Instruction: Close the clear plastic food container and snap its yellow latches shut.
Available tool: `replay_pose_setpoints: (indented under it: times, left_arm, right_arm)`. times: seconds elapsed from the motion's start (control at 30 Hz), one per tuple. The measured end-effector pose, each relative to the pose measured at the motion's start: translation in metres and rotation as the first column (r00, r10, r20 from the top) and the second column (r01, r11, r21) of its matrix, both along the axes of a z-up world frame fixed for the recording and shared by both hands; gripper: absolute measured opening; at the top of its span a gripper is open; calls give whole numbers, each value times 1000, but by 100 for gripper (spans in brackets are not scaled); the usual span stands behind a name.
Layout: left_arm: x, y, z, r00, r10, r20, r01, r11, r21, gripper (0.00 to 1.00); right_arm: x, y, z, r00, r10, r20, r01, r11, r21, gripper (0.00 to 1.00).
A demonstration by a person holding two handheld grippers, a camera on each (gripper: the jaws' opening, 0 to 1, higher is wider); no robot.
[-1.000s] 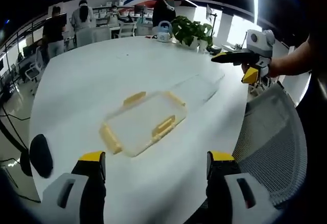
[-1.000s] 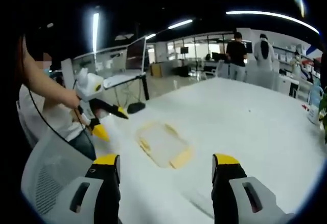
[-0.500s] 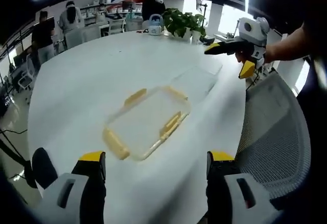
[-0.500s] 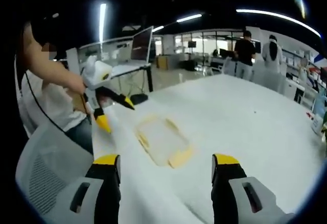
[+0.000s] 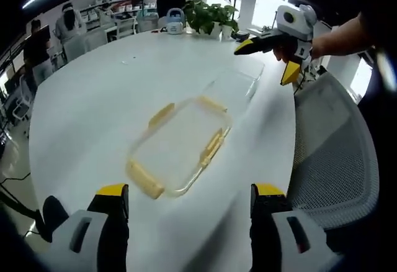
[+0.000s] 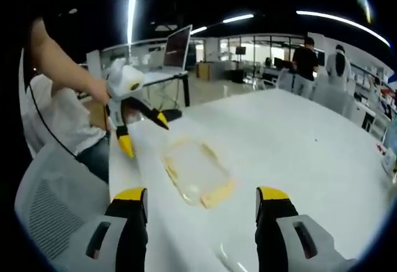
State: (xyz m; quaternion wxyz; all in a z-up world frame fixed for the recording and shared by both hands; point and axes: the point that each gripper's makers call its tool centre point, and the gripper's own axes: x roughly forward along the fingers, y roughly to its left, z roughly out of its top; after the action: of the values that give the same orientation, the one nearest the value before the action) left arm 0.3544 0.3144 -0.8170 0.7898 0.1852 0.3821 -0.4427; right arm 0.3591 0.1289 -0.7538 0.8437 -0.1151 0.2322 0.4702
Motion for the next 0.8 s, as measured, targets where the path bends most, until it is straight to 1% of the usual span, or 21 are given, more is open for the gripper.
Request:
replay_pose_setpoints:
  times: [0.17,0.27,0.53,0.8]
  left_arm:
    - [6,5,-3,1000,-28,-5,28,999,23,80]
    - [9,8,-4,999,-31,-9,31,999,31,80]
    - [12,9,-9,997,-72,-16,73,996,55,79]
    - [15,12,-13,993,-118,-22,119,989,88,79]
  right_arm:
    - [3,4,-3,1000,18,-9,-18,1000,-17,71]
    - [4,5,-7,999,29,-13,-30,999,-29,71]
    - [8,11,-10,999,42,-30,-43,999,-32,69]
    - [12,13,-16,996,74,-44,-77,995,-63,68]
